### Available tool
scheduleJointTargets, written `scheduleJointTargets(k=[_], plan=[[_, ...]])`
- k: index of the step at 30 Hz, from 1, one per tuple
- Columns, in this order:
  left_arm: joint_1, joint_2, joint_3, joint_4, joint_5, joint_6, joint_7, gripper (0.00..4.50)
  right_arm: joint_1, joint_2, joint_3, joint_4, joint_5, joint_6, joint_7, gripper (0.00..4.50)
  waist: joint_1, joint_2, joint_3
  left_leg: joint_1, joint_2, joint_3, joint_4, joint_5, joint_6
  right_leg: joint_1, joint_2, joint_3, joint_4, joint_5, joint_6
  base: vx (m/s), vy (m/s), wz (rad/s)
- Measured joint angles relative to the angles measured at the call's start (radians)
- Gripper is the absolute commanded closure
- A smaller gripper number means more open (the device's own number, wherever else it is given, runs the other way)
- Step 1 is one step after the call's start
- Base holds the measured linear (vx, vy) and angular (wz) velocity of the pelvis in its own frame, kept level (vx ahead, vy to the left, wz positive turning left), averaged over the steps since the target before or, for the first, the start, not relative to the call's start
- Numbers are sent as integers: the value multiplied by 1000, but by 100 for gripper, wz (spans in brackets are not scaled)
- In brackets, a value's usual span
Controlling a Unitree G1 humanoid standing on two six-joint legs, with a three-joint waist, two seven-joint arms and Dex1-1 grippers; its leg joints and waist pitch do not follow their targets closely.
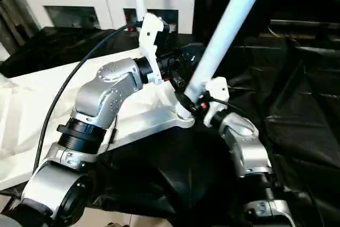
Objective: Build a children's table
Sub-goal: Insert table leg to table base
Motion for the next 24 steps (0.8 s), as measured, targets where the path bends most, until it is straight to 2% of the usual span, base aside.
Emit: scheduleJointTargets(k=[4, 7, 10, 13, 18, 24], plan=[[3, 23, 0, 0, 1, -7, -1, 364, -1, -7, 5, -4, -2, 11, -1, 262, 2, 0, 0, 0, 0, 0, 1, 1, 2, 0, 0, 0, 0, 0, 0, 0, 0, 0], [19, 84, -16, -1, 22, -35, -14, 364, -12, -9, 13, -6, -9, 32, 0, 262, -3, 0, 0, 1, 0, 0, 1, 1, 2, 0, 0, 0, 1, 0, 0, 0, 0, 0], [66, 158, -27, 20, 60, -41, -46, 329, -18, -20, 15, -6, -9, 50, 2, 262, -3, 1, 0, 1, 1, -1, 1, 1, 1, 0, 1, -1, 2, 0, 0, 0, 0, 0], [130, 214, -79, 49, 104, -70, -108, 323, -28, -22, 14, -5, -8, 66, -1, 262, -1, 1, 0, 0, 0, -1, 3, 1, 1, 0, 0, 0, 3, 0, 0, 0, 0, 0], [156, 224, -127, 97, 126, -90, -154, 321, -38, -23, 7, -5, -8, 84, -9, 262, 14, 1, 0, -2, 0, 0, 8, 0, 0, 2, 0, 1, 3, 1, -1, 0, 0, 0], [225, 245, -202, 165, 160, -96, -214, 321, -38, -28, 6, -5, -8, 95, -15, 262, 14, 1, 0, 0, 0, 0, 9, 0, 0, 1, 0, 2, 7, 1, -1, 0, 0, 0]])
